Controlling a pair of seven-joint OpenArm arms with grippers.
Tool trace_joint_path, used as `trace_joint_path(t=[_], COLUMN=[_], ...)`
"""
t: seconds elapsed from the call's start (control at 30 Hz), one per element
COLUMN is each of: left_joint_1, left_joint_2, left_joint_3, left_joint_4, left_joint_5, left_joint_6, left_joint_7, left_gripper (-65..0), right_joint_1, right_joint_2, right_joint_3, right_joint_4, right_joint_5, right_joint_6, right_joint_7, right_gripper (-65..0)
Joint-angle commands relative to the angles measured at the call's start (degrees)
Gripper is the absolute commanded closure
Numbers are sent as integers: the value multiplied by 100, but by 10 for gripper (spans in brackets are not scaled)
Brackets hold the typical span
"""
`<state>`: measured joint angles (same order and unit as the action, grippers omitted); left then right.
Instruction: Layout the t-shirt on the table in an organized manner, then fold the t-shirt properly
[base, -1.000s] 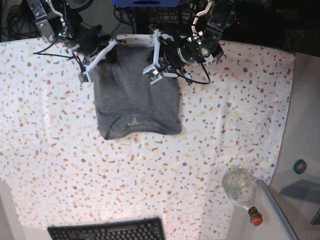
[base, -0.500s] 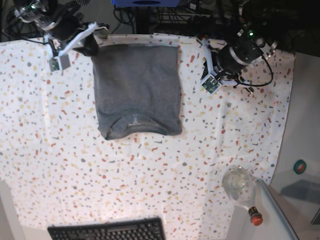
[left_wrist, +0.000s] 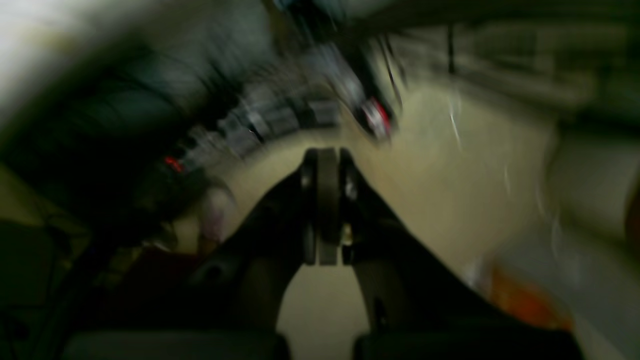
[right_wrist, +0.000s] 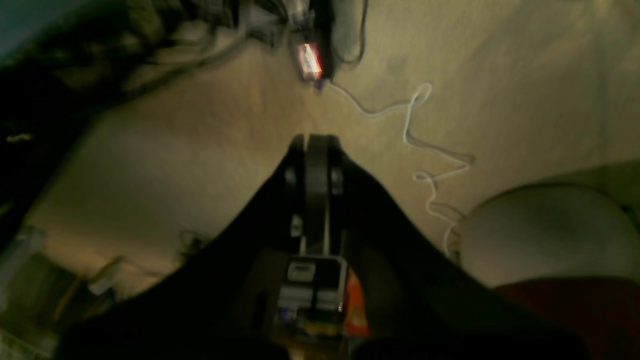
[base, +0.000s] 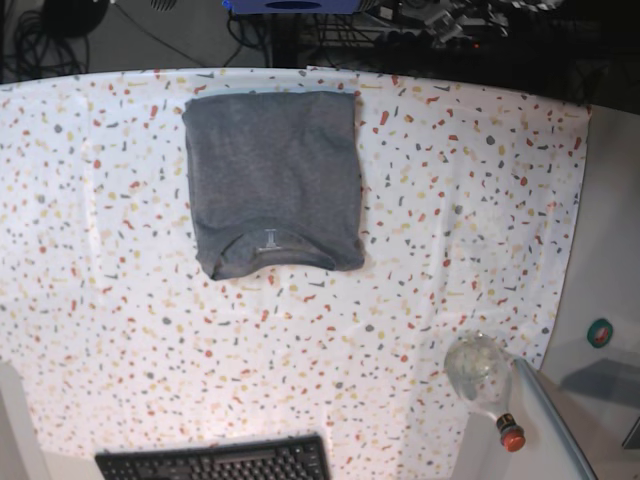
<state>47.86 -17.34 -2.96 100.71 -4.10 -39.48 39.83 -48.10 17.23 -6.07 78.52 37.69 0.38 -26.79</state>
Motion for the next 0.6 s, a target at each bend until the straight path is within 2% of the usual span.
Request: trace_joint_path(t=[0.0, 0.07, 0.17, 0.23, 0.33, 0.4, 0.47, 0.53, 0.57], left_joint_1=[1, -166, -764, -1291, -2214, -2944, -3410, -3506, -3436], left_joint_2=[-19, -11, 235, 543, 939, 1211, 1405, 1493, 1510], left_joint_3=[257, 819, 1232, 1241, 1268, 1268, 1241, 1232, 1224], left_joint_4=[-202, -1178, -2980, -4378, -6673, -8642, -10071, -10071, -10071], left_joint_5=[238, 757, 889, 889, 889, 898, 898, 898, 898], left_joint_6=[-52, -52, -52, 463, 1228, 1641, 1922, 2168, 2265], left_joint_7=[-216, -920, -1983, -2616, -3680, -4744, -5860, -6819, -7065], left_gripper=[0, 0, 0, 0, 0, 0, 0, 0, 0], right_joint_1=[120, 568, 1359, 2106, 3188, 3654, 3741, 3741, 3741], right_joint_2=[74, 74, 74, 57, -225, -330, -277, -207, -172], right_joint_3=[-180, -470, -998, -1508, -2589, -3389, -3961, -4295, -4409], right_joint_4=[-314, -1087, -2529, -4015, -6292, -7347, -7549, -7531, -7514], right_joint_5=[-29, -29, -143, -574, -1365, -1884, -2165, -2191, -2200], right_joint_6=[-60, -60, -60, -60, -60, -60, -60, -60, -60], right_joint_7=[-34, 248, 1224, 2076, 3228, 3940, 4485, 4854, 4890], right_gripper=[0, 0, 0, 0, 0, 0, 0, 0, 0])
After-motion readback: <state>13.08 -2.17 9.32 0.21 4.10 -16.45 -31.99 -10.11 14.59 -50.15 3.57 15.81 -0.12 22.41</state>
